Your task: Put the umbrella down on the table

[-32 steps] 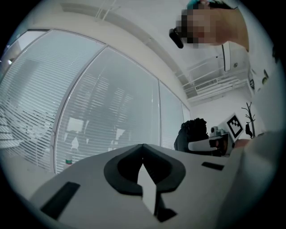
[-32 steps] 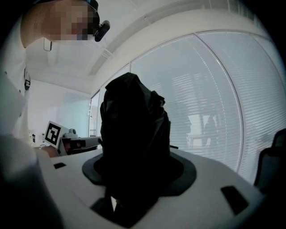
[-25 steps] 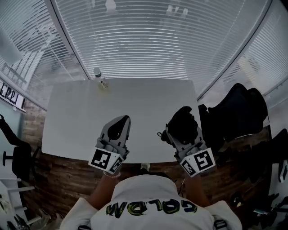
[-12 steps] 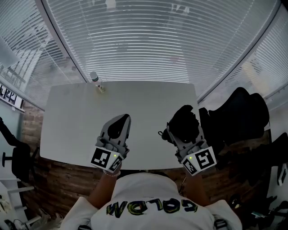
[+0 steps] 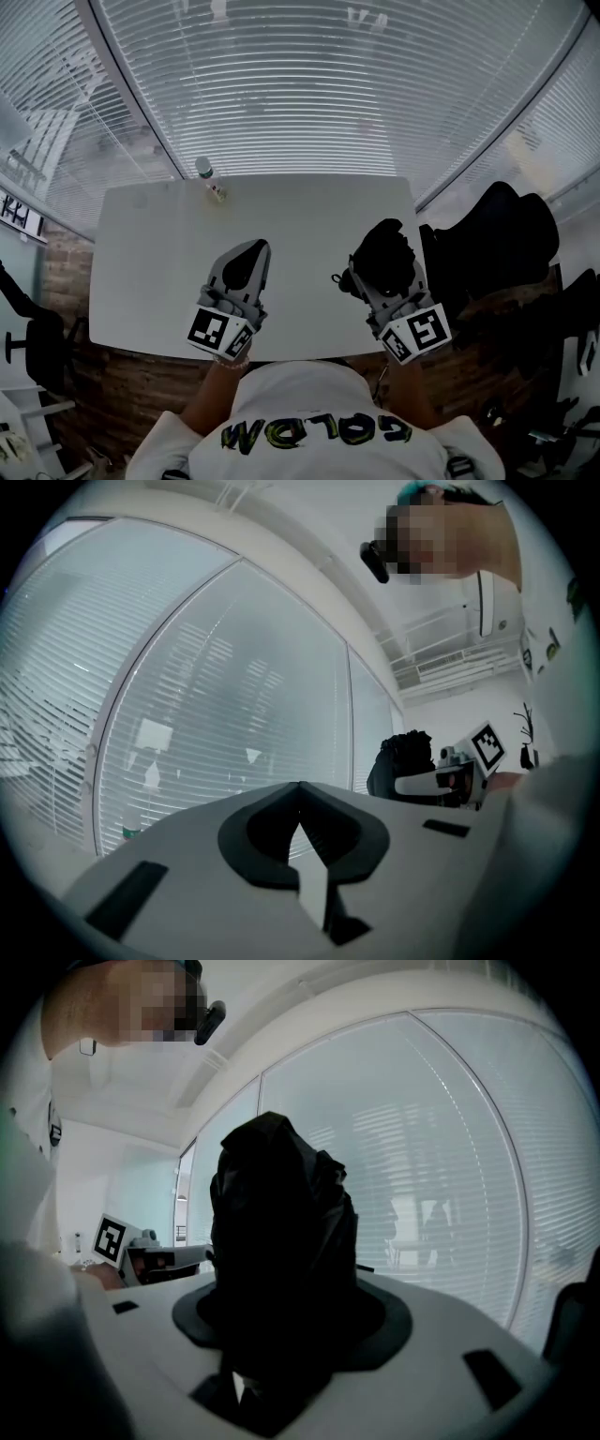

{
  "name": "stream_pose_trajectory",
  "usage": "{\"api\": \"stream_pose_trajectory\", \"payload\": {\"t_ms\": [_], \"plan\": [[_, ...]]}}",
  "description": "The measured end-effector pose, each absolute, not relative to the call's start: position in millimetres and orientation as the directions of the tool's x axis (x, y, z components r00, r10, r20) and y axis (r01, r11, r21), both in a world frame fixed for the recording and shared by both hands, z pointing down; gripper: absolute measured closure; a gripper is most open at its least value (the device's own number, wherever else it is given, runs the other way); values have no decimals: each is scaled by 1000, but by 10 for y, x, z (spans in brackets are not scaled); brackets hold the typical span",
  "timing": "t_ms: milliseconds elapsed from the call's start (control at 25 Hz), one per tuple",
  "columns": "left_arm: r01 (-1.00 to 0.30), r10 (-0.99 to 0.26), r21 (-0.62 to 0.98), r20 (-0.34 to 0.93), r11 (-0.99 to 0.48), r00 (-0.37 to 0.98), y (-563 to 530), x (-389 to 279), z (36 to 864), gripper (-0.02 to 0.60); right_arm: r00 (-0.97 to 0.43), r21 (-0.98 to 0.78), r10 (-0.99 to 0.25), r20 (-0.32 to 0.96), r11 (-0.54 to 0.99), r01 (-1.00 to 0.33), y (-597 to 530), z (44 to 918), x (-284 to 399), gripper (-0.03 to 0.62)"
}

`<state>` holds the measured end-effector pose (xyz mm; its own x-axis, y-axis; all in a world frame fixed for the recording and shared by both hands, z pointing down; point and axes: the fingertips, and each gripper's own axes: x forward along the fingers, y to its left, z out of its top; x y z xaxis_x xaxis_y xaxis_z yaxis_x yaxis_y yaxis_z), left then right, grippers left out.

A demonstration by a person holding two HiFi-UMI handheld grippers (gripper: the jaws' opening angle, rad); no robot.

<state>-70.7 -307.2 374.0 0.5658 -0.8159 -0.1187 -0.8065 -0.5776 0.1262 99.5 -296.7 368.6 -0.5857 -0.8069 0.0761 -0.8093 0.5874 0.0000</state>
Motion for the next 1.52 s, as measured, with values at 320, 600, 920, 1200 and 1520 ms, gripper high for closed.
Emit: {"api": "stream_pose_trajectory", "payload": {"t_ms": [320, 600, 920, 1200, 1520], "plan": [[-787, -799, 142, -136, -601, 586, -3133, -878, 3736, 571, -572, 51, -813, 109, 579, -814, -3042, 3736, 794, 339], [-776, -786, 131, -143, -617, 601, -3125, -922, 3749, 571, -542, 183, -811, 219, 580, -794, -3115, 3930, 694, 338], [-775, -789, 151, -127, -614, 601, -3094, -949, 3816, 571, -511, 365, -744, 431, 661, -655, -3118, 4406, 450, 339], [-776, -792, 156, -118, -611, 599, -3059, -961, 3847, 571, -460, 452, -673, 580, 735, -505, -3136, 4879, 247, 339], [-779, -795, 160, -103, -607, 598, -3020, -975, 3913, 571, -351, 511, -619, 702, 782, -357, -3193, 5345, 133, 341]]}}
